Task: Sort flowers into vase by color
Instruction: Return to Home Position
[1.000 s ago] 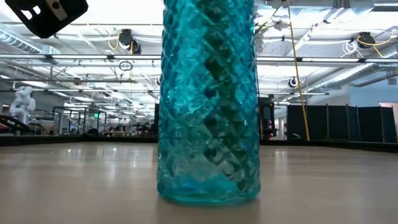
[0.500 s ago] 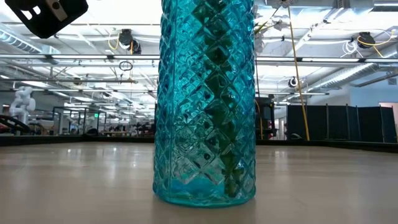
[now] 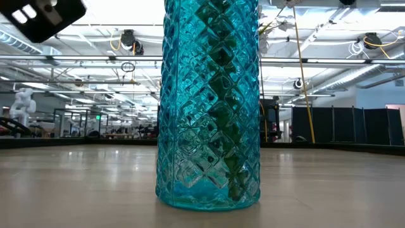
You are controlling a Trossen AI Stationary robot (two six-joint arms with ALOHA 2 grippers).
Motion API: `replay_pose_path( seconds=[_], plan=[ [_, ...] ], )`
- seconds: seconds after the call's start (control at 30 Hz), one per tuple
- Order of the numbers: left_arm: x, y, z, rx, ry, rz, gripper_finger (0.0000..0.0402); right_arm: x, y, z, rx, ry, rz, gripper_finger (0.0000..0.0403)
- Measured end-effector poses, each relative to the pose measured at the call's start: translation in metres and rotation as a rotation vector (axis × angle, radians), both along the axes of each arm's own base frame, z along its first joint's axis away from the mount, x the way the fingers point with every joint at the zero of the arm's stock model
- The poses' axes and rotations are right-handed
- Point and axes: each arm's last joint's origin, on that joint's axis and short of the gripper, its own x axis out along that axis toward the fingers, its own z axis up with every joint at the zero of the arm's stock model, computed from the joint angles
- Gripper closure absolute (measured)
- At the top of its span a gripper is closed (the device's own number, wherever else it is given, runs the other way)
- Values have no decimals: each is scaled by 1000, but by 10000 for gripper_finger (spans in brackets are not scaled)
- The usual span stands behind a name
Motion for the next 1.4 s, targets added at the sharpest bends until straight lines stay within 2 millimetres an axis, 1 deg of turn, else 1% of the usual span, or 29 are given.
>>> replay_pose_path(
  seconds=[0.1,0.2,0.27,0.33,0.43,0.47,0.6,0.7,0.8,0.93,1.03,1.1,1.17,1.23,1.33,1.4],
  plan=[
    [-5,4,-7,62,73,1,215,-6,-2,-6,-40,85,19,213],
    [-11,13,-11,149,158,6,215,-14,-6,-13,-87,176,-5,242],
    [-14,23,-7,195,200,17,215,-19,-8,-16,-120,218,-4,273],
    [-18,36,-2,241,210,24,215,-23,-8,-20,-154,241,14,311],
    [-23,61,5,286,185,-2,215,-27,-9,-32,-194,270,42,378],
    [-25,71,8,287,176,-14,215,-29,-10,-37,-206,282,43,390],
    [-44,121,7,313,163,-1,215,-35,-19,-63,-224,328,7,393],
    [-56,157,8,298,41,33,215,-39,-29,-76,-211,339,-27,401],
    [-69,191,3,276,-100,46,215,-43,-40,-83,-172,318,-62,401],
    [-85,228,-3,233,-318,68,215,-51,-57,-83,-93,241,-96,402],
    [-96,249,-12,203,-378,43,215,-56,-71,-81,-37,189,-145,402],
    [-100,260,-16,165,-394,-6,215,-60,-81,-79,-6,170,-190,402],
    [-103,269,-17,143,-400,-12,215,-61,-88,-76,21,146,-219,402],
    [-106,277,-17,158,-405,49,215,-63,-94,-73,27,121,-248,403],
    [-111,288,-21,162,-397,279,215,-64,-101,-67,21,81,-289,403],
    [-117,289,-25,156,-424,369,215,-64,-104,-64,18,64,-310,403]
  ],
)
